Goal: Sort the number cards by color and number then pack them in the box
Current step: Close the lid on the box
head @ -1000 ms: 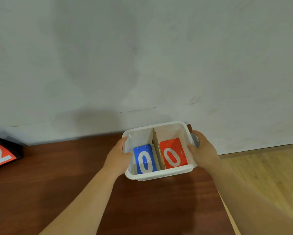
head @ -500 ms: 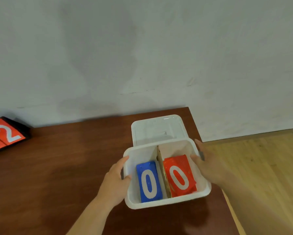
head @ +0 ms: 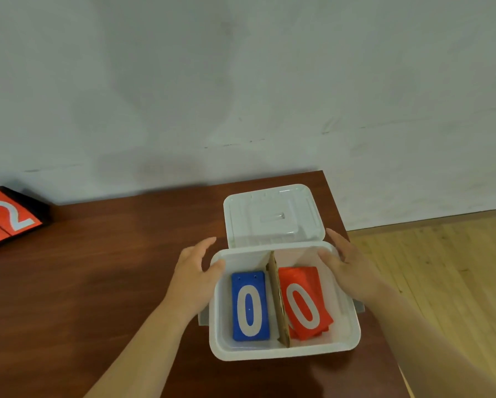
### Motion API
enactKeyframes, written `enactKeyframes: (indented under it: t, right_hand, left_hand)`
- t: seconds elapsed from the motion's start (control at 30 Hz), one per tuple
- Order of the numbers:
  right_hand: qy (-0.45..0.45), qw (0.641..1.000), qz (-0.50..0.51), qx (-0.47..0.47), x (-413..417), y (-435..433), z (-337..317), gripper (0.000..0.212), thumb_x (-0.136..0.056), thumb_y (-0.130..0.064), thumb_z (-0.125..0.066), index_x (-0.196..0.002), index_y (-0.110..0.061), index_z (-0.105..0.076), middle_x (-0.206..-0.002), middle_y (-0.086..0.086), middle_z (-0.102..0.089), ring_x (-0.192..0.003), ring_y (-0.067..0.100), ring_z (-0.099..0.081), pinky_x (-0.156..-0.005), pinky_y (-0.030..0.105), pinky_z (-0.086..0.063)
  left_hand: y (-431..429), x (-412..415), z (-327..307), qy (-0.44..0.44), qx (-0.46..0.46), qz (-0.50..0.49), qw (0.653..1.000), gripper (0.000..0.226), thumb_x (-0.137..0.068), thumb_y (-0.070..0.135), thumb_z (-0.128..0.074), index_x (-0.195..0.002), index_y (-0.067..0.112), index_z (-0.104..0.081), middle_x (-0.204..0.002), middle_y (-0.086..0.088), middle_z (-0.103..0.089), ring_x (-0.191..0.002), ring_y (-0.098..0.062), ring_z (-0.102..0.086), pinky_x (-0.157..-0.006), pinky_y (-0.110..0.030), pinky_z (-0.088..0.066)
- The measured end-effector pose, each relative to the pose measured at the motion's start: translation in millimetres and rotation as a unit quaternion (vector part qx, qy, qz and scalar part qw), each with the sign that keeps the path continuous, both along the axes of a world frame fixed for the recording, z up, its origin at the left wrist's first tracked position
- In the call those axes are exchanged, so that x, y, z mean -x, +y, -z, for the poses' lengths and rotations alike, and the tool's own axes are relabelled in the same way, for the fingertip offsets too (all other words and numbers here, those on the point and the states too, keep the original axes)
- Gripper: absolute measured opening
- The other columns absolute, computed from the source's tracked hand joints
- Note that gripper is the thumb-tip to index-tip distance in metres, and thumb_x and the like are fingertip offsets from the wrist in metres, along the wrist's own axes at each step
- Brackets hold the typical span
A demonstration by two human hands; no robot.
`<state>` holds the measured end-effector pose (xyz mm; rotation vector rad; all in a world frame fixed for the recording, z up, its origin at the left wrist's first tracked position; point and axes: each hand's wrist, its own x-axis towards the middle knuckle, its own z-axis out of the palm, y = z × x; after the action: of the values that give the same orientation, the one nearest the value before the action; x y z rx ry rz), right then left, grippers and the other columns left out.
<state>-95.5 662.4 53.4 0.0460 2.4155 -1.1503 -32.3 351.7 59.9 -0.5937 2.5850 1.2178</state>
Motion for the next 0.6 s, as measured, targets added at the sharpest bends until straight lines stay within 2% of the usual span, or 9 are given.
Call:
enactKeyframes:
  t: [0.03,0.1,0.13,0.2,0.23,0.3,0.37,0.5,0.6]
  right_hand:
    - [-0.004,1.000,0.012,-0.002,9.5,-1.7,2.2,0.035,-0.099,-0.060,-0.046,-0.134,-0.056,-0.046,-0.115,-0.023,-0.065,-0.096,0.003,-0.069,-0.074,0.024,-0.060]
    - [-0.007,0.999,0.039,0.004,30.9,-3.5,6.7,0.034,-0.101,-0.055,-0.049,-0.133,-0.044,-0.051,-0.115,-0.027,-0.062,-0.100,0.003,-0.065,-0.077,0.020,-0.054]
    - [-0.011,0.999,0.048,0.008,43.2,-4.8,9.4,0.035,-0.101,-0.054,-0.050,-0.132,-0.039,-0.053,-0.121,-0.026,-0.061,-0.107,0.005,-0.063,-0.085,0.023,-0.053]
    - [-0.029,0.998,0.054,0.011,68.4,-6.8,17.5,0.059,-0.093,-0.066,-0.051,-0.143,-0.037,-0.050,-0.141,-0.018,-0.057,-0.126,0.013,-0.058,-0.105,0.037,-0.049]
    - [-0.040,0.998,0.052,0.007,80.5,-6.9,24.2,0.068,-0.086,-0.073,-0.051,-0.145,-0.040,-0.048,-0.145,-0.015,-0.056,-0.128,0.015,-0.057,-0.108,0.043,-0.048]
    - [-0.065,0.997,0.044,-0.007,102.0,-4.5,43.2,0.080,-0.077,-0.081,-0.051,-0.147,-0.042,-0.044,-0.146,-0.013,-0.056,-0.128,0.017,-0.057,-0.109,0.047,-0.048]
    - [-0.096,0.994,0.050,-0.019,116.8,-8.6,53.4,0.086,-0.076,-0.081,-0.052,-0.151,-0.041,-0.038,-0.150,-0.011,-0.052,-0.132,0.020,-0.054,-0.111,0.048,-0.045]
    - [-0.128,0.990,0.044,-0.028,135.4,-21.0,69.0,0.083,-0.088,-0.069,-0.053,-0.158,-0.037,-0.022,-0.156,-0.005,-0.044,-0.137,0.026,-0.048,-0.113,0.046,-0.042]
    - [-0.139,0.989,0.049,-0.016,143.3,-28.0,76.0,0.089,-0.091,-0.066,-0.056,-0.161,-0.035,-0.011,-0.161,-0.003,-0.036,-0.143,0.029,-0.042,-0.115,0.045,-0.036]
  left_hand:
    - [-2.5,12.8,-0.4,0.001,-0.001,-0.002,1.000,0.055,-0.100,0.044,-0.058,-0.150,0.047,-0.036,-0.157,0.008,-0.034,-0.137,-0.014,-0.043,-0.104,-0.038,-0.043]
    - [-7.2,40.5,1.3,-0.006,-0.010,-0.010,1.000,0.056,-0.100,0.045,-0.058,-0.151,0.045,-0.036,-0.158,0.005,-0.035,-0.135,-0.017,-0.046,-0.106,-0.040,-0.044]
    - [-9.2,54.4,3.9,-0.016,-0.019,-0.017,1.000,0.056,-0.100,0.046,-0.057,-0.152,0.044,-0.036,-0.158,0.003,-0.036,-0.136,-0.018,-0.046,-0.107,-0.041,-0.043]
    - [-12.7,80.0,12.4,-0.037,-0.042,-0.028,0.998,0.057,-0.100,0.046,-0.057,-0.153,0.041,-0.036,-0.159,0.001,-0.037,-0.140,-0.023,-0.043,-0.113,-0.044,-0.041]
    - [-14.2,91.6,18.8,-0.052,-0.054,-0.033,0.997,0.058,-0.100,0.047,-0.057,-0.153,0.041,-0.035,-0.160,0.001,-0.037,-0.144,-0.025,-0.040,-0.116,-0.047,-0.038]
    - [-15.9,110.7,32.6,-0.091,-0.076,-0.038,0.992,0.062,-0.099,0.049,-0.057,-0.156,0.041,-0.031,-0.162,0.001,-0.035,-0.147,-0.026,-0.035,-0.118,-0.050,-0.035]
    - [-14.2,125.6,45.3,-0.127,-0.094,-0.040,0.987,0.068,-0.099,0.049,-0.058,-0.158,0.040,-0.025,-0.164,0.001,-0.032,-0.149,-0.028,-0.034,-0.118,-0.049,-0.034]
    - [-9.1,150.6,66.7,-0.163,-0.150,-0.055,0.974,0.079,-0.098,0.048,-0.061,-0.161,0.040,-0.013,-0.167,0.003,-0.025,-0.152,-0.029,-0.027,-0.121,-0.051,-0.028]
    - [-4.6,163.1,78.9,-0.164,-0.193,-0.061,0.966,0.084,-0.090,0.055,-0.065,-0.157,0.050,-0.015,-0.165,0.010,-0.028,-0.149,-0.026,-0.032,-0.119,-0.054,-0.032]
